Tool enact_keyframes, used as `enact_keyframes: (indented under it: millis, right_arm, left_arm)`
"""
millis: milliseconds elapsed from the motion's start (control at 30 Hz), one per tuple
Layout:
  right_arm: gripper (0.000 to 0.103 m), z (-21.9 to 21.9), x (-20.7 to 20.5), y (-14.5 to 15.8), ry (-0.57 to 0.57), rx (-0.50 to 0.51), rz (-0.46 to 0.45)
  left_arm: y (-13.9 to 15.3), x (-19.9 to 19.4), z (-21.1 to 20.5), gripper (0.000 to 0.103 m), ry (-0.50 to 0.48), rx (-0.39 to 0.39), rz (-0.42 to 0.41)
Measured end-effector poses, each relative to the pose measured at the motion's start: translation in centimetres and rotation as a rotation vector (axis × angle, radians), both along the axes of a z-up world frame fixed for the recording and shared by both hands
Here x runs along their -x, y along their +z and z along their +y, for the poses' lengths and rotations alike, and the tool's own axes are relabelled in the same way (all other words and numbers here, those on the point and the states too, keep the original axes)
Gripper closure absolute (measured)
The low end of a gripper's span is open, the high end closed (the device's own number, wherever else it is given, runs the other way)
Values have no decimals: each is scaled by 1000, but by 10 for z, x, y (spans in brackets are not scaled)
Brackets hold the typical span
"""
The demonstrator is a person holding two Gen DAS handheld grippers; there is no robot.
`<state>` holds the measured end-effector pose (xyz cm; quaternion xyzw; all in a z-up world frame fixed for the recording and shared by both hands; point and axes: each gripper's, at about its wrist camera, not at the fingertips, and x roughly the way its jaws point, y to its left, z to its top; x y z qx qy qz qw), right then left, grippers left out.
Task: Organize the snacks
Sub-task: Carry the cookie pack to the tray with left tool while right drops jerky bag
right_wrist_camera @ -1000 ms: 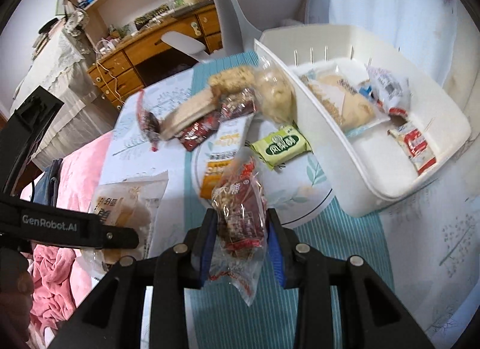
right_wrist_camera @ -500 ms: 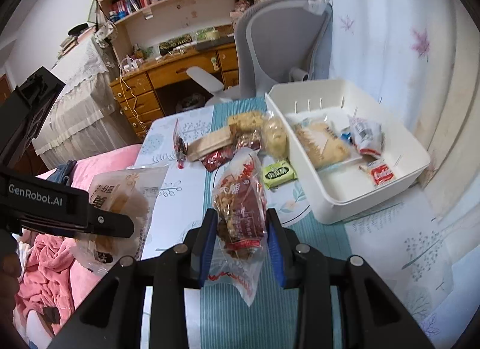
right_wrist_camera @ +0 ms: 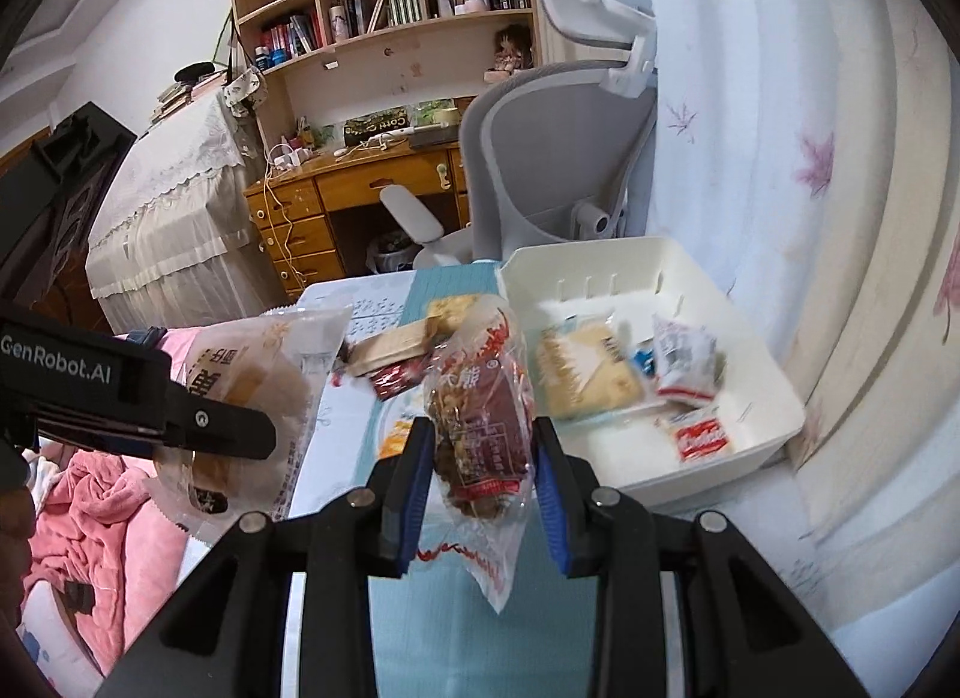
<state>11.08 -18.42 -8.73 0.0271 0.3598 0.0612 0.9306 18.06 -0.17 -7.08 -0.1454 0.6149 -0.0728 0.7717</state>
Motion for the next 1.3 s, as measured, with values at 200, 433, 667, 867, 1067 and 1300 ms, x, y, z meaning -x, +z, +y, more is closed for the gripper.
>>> enact_keyframes:
  millis: [200, 433, 667, 867, 1067, 1300]
  right_arm:
    - [70, -48, -17, 7, 32, 20, -12]
    - [70, -100, -41, 6, 50, 54, -21]
    - [70, -142, -67, 0, 74, 86, -24]
    - [70, -163, -85, -3, 81, 93, -20]
    - [59, -174, -94, -10, 84, 83, 12]
    - [38, -181, -99, -13, 51, 48, 27]
  left_arm:
    - [7, -15, -48, 28, 23, 44, -49]
    - [3, -36, -103, 27, 47, 88, -90]
    - [-10, -57, -143, 26, 60, 108, -93]
    - [-15, -71, -166, 21, 72, 118, -90]
    - [-18, -82, -175, 14, 82, 148, -96]
    - [-20, -81, -171, 9, 101, 118, -80]
